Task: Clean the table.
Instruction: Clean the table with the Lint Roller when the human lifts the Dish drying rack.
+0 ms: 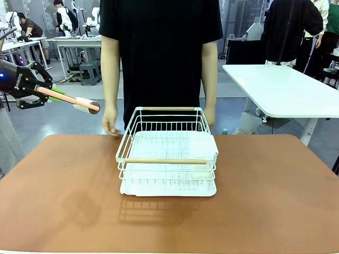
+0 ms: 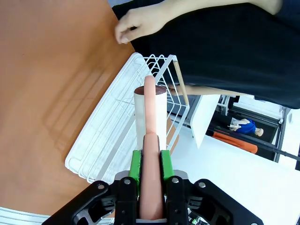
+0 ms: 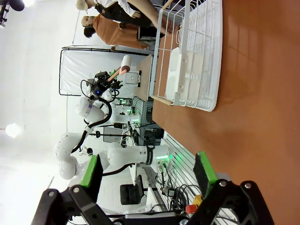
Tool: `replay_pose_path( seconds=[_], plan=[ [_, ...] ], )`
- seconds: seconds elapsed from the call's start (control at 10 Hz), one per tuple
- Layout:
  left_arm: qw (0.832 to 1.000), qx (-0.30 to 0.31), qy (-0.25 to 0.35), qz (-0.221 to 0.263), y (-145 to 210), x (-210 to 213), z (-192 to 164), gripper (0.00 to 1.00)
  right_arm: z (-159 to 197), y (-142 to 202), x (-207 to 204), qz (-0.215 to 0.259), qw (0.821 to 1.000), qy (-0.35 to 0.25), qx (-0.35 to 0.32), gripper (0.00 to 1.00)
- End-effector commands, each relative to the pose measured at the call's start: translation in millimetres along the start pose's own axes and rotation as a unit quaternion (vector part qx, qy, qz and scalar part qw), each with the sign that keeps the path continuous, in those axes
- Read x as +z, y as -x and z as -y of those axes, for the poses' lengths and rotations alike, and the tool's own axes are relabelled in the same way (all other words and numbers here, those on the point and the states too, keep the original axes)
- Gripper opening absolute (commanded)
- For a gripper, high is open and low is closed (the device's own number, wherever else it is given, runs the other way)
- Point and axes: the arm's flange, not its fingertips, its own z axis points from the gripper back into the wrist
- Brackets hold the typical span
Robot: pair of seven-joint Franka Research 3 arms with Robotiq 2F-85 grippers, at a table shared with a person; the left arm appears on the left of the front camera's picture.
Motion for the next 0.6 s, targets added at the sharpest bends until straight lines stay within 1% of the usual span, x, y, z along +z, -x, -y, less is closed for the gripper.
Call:
replay_pose_path(
  seconds=[0.0, 0.5],
  plan=[
    [1.0, 0.001, 0.001, 0.001, -0.2, 0.2, -0.1, 0.01, -2.4, 1.0, -0.6, 0.003, 1.0, -0.007, 0.007, 1.0],
    [1.0, 0.001, 0.001, 0.001, -0.2, 0.2, -0.1, 0.01, -2.4, 1.0, -0.6, 0.003, 1.0, -0.007, 0.007, 1.0]
  ],
)
